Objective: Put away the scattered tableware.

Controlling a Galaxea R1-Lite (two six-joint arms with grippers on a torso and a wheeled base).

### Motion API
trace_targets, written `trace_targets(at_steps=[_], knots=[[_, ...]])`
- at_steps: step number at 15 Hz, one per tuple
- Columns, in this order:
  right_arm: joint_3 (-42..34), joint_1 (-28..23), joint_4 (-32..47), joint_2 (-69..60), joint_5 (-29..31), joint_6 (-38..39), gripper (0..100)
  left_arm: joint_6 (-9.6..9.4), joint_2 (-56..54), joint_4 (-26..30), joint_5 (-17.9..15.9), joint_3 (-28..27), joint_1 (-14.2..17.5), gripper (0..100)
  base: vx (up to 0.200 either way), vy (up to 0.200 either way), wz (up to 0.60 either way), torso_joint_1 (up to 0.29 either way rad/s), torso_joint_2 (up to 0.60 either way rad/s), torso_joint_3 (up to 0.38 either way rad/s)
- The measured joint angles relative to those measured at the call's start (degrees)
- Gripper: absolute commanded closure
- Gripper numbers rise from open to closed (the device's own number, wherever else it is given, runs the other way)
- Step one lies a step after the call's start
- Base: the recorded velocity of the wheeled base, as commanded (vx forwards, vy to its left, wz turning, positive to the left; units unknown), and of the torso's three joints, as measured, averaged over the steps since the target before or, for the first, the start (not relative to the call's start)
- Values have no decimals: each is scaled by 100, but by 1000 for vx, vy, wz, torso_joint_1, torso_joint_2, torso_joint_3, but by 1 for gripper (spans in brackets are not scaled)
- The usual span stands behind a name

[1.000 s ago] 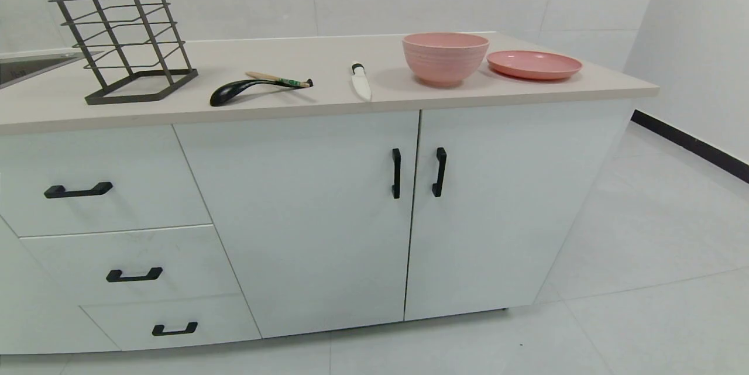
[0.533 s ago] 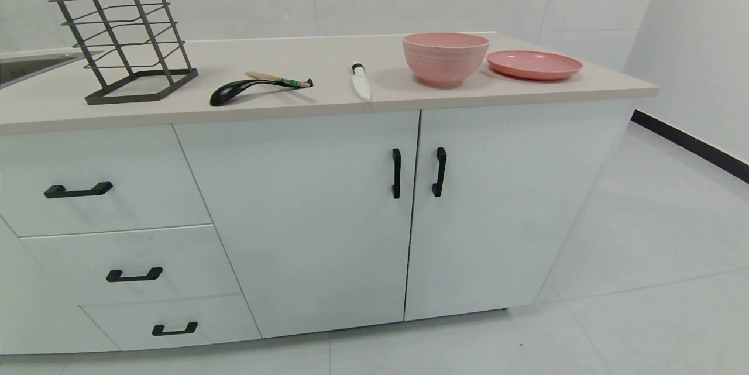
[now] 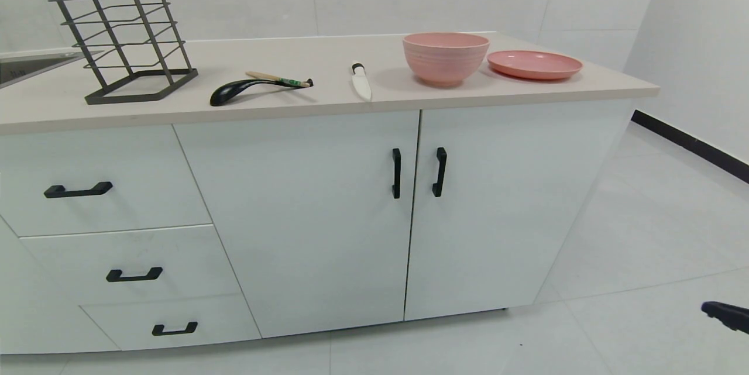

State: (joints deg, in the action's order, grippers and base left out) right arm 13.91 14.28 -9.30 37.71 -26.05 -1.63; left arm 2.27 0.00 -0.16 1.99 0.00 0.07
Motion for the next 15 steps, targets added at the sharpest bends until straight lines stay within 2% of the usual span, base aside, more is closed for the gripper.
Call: trace_targets(at_steps=[3,6,7,9,12,15], knots=[[59,16,-57,514,-189,-6,0,18,0,6,1,0,0,0,0,0,0,0,0,0],[243,9,-71,1023,-1686,137,0,52,0,2,1,0,0,0,0,0,0,0,0,0],[279,5,-73,1157,-1963,193,0,52,0,2,0,0,0,0,0,0,0,0,0,0],[350,-33,-240,1467,-2080,236,0,52,0,2,0,0,0,0,0,0,0,0,0,0],[458,-282,-969,2072,-2083,226,0,55,0,2,0,0,0,0,0,0,0,0,0,0],[627,-516,-1714,2798,-1835,204,0,60,0,0,0,0,0,0,0,0,0,0,0,0]])
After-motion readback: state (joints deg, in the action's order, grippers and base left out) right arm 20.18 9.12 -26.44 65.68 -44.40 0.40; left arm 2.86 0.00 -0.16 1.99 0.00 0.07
